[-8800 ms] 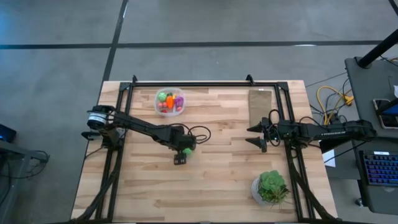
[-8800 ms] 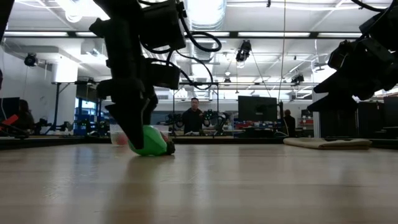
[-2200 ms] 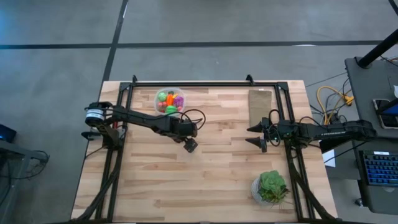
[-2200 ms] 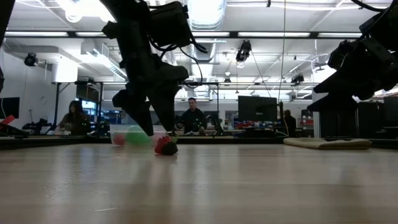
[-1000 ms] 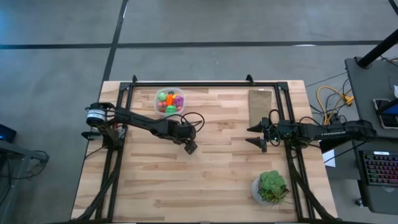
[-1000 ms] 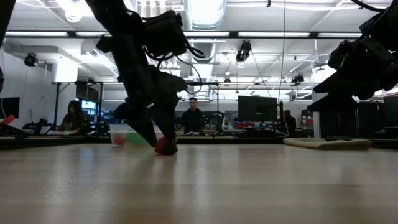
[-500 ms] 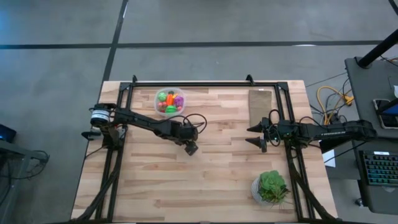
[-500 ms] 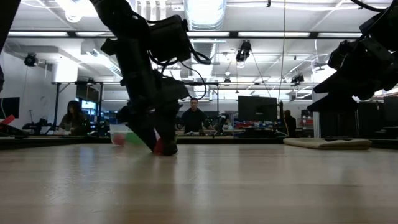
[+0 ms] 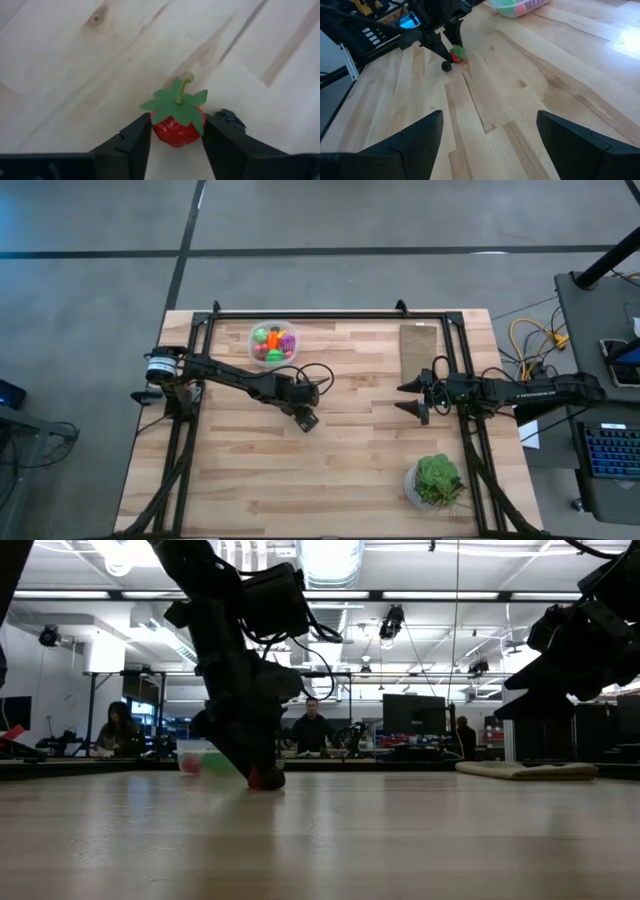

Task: Pick and placing Produce into tupperware
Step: Put the strawberry into the transparent bin

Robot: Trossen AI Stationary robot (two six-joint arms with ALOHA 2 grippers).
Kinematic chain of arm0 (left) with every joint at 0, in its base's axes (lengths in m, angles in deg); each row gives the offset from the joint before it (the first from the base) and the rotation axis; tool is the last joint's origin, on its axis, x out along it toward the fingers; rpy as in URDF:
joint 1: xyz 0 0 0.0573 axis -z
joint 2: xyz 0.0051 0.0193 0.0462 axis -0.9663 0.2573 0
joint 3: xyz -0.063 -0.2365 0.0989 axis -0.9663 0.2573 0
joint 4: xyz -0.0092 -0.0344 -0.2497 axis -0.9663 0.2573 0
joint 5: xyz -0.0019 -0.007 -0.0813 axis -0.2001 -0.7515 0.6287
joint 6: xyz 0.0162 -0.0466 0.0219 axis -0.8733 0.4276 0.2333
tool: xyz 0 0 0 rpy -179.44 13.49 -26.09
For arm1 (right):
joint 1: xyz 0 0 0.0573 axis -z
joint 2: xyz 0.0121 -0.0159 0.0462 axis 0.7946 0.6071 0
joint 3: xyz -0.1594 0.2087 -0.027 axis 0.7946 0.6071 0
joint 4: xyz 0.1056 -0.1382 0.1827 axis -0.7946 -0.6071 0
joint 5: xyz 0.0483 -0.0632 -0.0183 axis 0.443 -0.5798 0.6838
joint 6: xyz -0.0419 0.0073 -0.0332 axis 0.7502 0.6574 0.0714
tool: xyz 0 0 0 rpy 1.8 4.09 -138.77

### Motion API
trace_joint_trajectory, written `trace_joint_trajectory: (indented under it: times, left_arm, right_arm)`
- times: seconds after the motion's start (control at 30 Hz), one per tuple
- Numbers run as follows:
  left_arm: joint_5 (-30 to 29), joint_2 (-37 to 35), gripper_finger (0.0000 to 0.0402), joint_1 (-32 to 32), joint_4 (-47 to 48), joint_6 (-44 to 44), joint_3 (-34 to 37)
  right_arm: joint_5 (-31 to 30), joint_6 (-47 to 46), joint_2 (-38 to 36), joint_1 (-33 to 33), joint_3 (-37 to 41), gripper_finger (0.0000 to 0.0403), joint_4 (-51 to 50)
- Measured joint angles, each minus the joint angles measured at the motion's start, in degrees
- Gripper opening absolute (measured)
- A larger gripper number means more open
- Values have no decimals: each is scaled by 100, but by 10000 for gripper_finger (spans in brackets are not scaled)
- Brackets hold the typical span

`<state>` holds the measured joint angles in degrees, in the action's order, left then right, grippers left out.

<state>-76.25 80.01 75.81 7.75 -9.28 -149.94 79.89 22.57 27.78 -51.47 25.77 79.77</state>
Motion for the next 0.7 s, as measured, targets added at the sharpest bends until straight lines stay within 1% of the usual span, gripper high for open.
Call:
trace_joint_trajectory:
  times: [0.1, 0.2, 0.37, 0.5, 0.6, 0.7]
  left_arm:
    - [-16, -126, 141, 4, -6, -26, -36]
    - [-151, -224, 133, -7, -14, -187, -36]
    - [-203, -307, 130, -23, 20, -301, -27]
    - [-273, -545, 129, -85, 30, -317, -58]
    - [-611, -864, 129, -248, 216, -300, -120]
    - [-1218, -1277, 128, -533, 511, -273, -228]
  right_arm:
    - [-1, 0, 0, -1, 0, 313, 1]
    - [-2, 0, 0, -1, 0, 313, 1]
    - [-2, 0, 0, -2, 0, 313, 2]
    - [-2, 0, 0, -2, 0, 313, 2]
    - [-2, 0, 0, -2, 0, 313, 2]
    - [-2, 0, 0, -1, 1, 313, 2]
